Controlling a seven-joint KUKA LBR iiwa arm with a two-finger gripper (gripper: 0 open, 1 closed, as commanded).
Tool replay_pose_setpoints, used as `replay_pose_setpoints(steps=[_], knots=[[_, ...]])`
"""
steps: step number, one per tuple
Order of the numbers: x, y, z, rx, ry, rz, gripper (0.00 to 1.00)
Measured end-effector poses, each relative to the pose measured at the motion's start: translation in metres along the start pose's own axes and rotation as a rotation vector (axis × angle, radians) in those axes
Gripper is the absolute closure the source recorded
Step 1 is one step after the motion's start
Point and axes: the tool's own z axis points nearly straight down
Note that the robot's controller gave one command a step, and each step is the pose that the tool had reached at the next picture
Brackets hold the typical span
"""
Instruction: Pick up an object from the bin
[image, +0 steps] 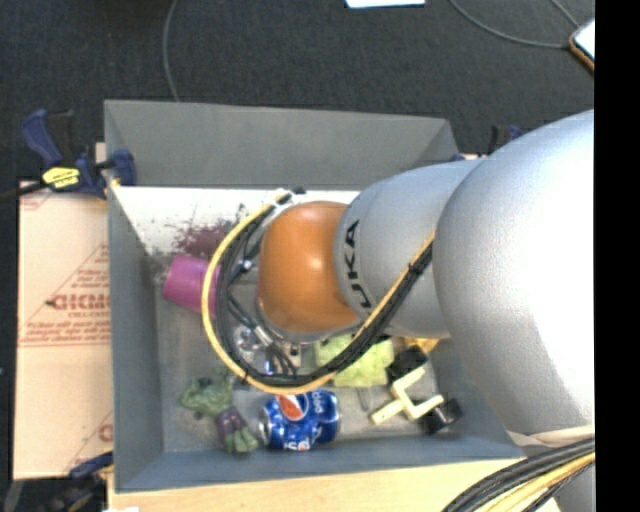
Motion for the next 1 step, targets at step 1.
replay_pose_setpoints(steps=[1], knots=[[0.0227, -0.0092, 0.0469, 0.006, 0.003, 0.070, 1.00]])
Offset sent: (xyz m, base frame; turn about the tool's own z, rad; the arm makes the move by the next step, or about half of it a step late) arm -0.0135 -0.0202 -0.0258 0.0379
